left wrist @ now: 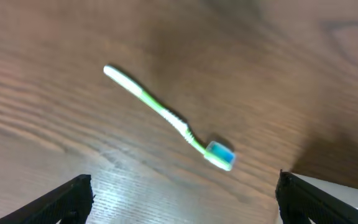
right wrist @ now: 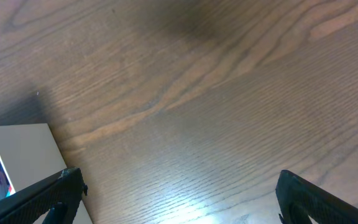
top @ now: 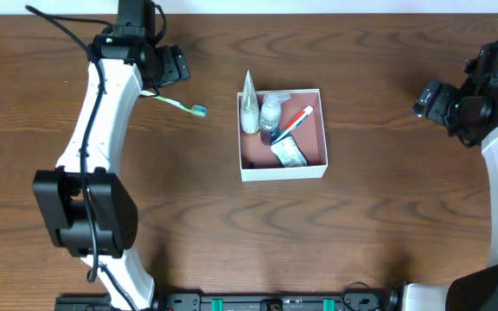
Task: Pack container
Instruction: 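Withdraw the left gripper to the green toothbrush, then lower the left gripper onto the green toothbrush handle and grasp it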
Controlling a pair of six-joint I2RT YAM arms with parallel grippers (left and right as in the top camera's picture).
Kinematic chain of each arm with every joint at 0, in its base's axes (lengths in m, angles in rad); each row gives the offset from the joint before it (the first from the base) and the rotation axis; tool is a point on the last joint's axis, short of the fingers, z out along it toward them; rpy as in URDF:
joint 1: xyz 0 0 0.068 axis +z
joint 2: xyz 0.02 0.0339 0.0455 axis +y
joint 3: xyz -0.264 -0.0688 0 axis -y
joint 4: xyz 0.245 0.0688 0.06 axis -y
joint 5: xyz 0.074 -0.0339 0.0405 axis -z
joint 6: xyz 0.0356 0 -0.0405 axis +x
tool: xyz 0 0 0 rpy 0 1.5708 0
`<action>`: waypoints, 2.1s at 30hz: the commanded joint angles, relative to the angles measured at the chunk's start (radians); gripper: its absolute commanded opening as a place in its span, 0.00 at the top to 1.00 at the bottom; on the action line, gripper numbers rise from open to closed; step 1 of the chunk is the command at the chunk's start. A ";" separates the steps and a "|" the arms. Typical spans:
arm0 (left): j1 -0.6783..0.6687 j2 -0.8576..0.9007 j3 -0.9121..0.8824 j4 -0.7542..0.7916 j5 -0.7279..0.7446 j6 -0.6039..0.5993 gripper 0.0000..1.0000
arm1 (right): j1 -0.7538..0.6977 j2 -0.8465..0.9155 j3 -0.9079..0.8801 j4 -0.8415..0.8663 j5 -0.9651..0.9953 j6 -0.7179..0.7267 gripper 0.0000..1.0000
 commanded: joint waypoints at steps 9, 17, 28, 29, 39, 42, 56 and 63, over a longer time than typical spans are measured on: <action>0.008 0.175 0.015 -0.028 0.052 -0.052 0.06 | -0.004 0.003 -0.001 0.000 0.011 0.003 0.01; 0.008 0.226 0.014 -0.035 0.052 -0.052 0.06 | -0.004 0.003 -0.001 0.000 0.011 0.003 0.01; 0.008 0.277 0.014 -0.040 0.052 -0.053 0.06 | -0.004 0.003 -0.001 0.000 0.011 0.003 0.01; 0.008 0.281 0.014 -0.042 0.052 -0.053 0.06 | -0.004 0.003 -0.001 0.000 0.011 0.003 0.01; 0.008 0.290 0.014 -0.030 0.044 -0.053 0.06 | -0.004 0.003 -0.001 0.000 0.011 0.003 0.01; 0.008 0.290 0.014 -0.016 0.043 -0.053 0.06 | -0.004 0.003 -0.001 0.000 0.011 0.003 0.01; 0.008 0.353 0.014 -0.024 0.041 -0.052 0.06 | -0.004 0.003 -0.001 0.000 0.011 0.003 0.01; 0.008 0.362 0.014 -0.085 0.042 -0.016 0.05 | -0.004 0.003 -0.001 0.000 0.011 0.003 0.01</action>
